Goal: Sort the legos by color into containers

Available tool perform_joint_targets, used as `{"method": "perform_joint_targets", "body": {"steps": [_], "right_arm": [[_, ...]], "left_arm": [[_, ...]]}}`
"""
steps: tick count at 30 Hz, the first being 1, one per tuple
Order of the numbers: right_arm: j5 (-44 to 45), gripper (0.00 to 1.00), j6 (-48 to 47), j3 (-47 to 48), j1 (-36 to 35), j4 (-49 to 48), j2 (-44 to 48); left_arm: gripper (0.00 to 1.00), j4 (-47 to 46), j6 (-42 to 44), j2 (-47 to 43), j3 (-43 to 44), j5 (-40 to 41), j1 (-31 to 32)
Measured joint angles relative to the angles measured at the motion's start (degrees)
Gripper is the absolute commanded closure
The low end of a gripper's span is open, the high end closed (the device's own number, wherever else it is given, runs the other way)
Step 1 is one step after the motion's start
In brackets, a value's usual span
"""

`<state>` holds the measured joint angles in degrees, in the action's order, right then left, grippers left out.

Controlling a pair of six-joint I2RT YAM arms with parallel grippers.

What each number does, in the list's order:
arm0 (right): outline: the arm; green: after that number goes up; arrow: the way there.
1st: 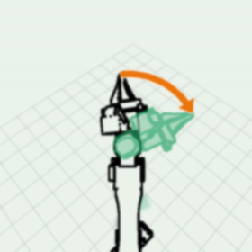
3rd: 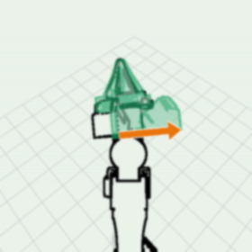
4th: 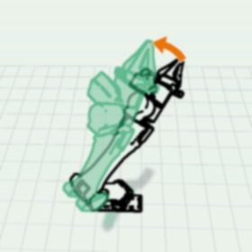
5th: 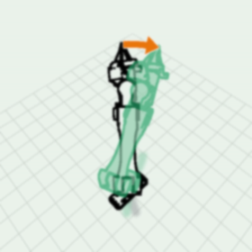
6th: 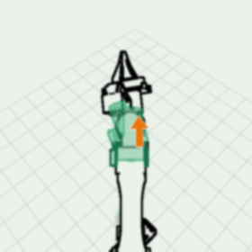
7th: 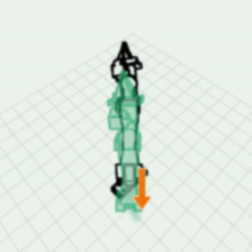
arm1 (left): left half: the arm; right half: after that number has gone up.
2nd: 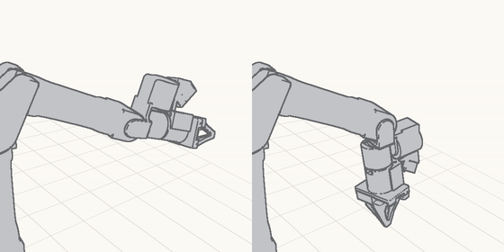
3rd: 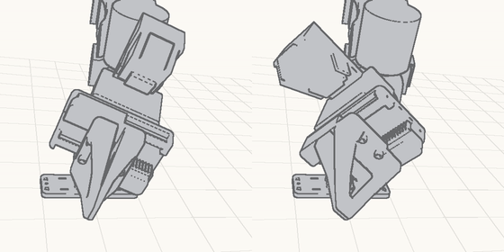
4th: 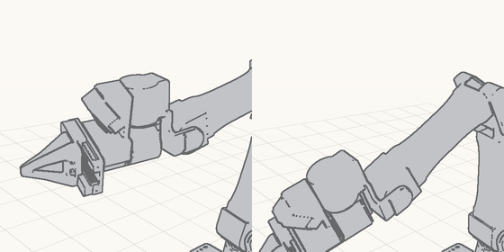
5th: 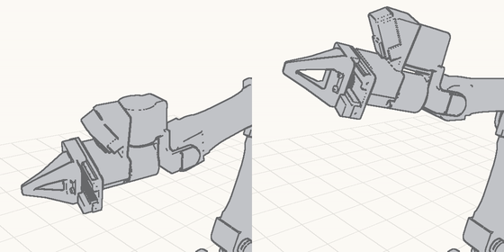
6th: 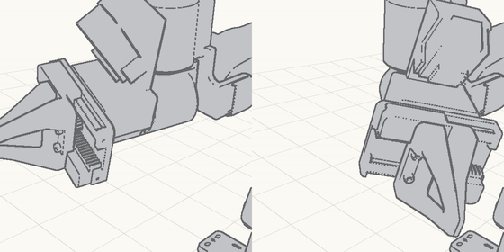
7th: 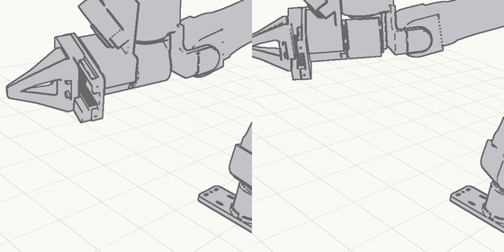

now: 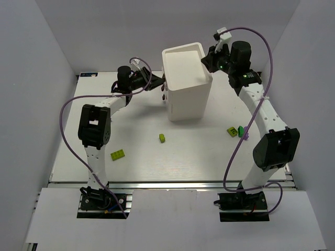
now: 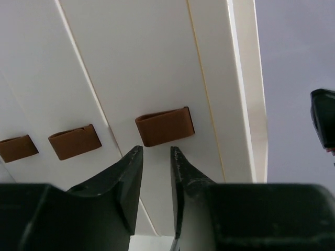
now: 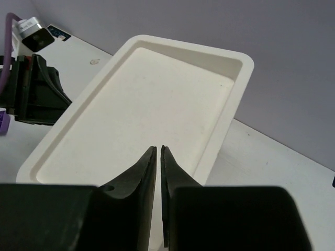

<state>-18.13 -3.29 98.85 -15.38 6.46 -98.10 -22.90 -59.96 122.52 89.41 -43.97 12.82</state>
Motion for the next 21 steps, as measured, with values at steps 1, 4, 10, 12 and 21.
{"method": "perform_joint_targets", "body": {"steps": [1, 4, 10, 12, 21], "right_arm": [[0.0, 0.86, 0.2, 0.0, 0.4, 0.3, 0.0], [-0.5, 0.76, 0.2, 0.0, 1.2, 1.0, -0.1], [-2.9, 0.45, 0.1, 0.0, 1.9, 3.2, -1.0], [-3.6, 0.44, 0.1, -0.1, 2.0, 3.9, -1.5], [-5.4, 0.42, 0.1, -0.4, 3.6, 5.4, -2.8]], "left_arm": [[0.56, -0.1, -0.1, 0.0, 0.0, 0.2, 0.0], [0.43, -1.0, -0.7, -1.2, -2.5, 3.2, -0.3], [0.41, 0.6, -1.4, -3.1, -7.7, 10.5, -1.2], [0.41, 1.8, -1.5, -3.1, -7.6, 12.1, -1.4], [0.33, 10.2, -7.4, -0.7, -3.0, 15.9, -1.8]]}}
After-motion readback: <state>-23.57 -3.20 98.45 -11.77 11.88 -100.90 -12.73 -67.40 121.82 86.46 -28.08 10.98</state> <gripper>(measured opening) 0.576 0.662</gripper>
